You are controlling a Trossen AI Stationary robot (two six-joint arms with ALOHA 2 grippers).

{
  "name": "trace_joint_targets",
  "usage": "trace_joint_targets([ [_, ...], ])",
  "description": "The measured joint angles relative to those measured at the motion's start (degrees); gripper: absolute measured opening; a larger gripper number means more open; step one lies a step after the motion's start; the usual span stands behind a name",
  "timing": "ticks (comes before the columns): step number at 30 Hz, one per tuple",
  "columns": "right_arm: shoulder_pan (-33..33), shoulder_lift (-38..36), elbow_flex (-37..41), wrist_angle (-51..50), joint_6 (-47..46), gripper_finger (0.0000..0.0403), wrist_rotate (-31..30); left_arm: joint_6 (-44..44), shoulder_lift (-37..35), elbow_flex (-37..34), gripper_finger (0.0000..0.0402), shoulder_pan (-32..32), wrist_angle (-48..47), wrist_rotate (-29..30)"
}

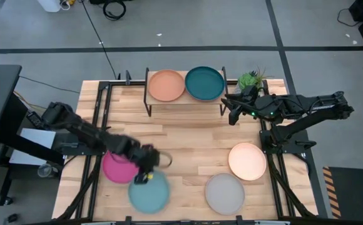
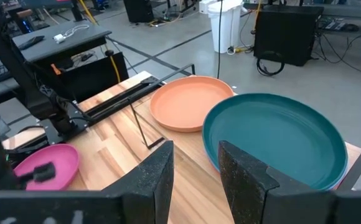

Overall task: Place and stack plates onto a shelf
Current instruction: Stack the light blue plate on top of the brown plate on the shelf

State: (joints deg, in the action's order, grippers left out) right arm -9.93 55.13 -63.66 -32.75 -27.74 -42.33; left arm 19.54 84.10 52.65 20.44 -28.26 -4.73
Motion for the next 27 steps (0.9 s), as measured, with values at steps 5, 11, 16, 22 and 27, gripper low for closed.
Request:
trace_joint_targets([
  [5,0.1,0.0,0.0,0.1,0.5,0.0132,0.0,-10.4,-1.6,11.6,0.0014,-13.8,-13.2,-0.1],
  [11,0.4,0.0,0.0,1.0,0.5,0.0132,0.0,-15.0,-1.7,22.5,0.0014,-32.8,-21.4,-0.4],
  [16,0.4,0.0,0.0,1.1,0.5,0.0132,0.0,-15.9,-1.7,28.4,0.0014,-47.6,-24.1,1.3],
  [22,0.4,0.0,0.0,2.1,0.5,0.0132,-0.1,-15.4,-1.3,29.7,0.0014,-62.0,-22.5,6.4],
  [27,0.4,0.0,0.0,2.3,0.5,0.0132,-0.1,-11.1,1.0,29.7,0.0021,-68.9,-18.9,5.9],
])
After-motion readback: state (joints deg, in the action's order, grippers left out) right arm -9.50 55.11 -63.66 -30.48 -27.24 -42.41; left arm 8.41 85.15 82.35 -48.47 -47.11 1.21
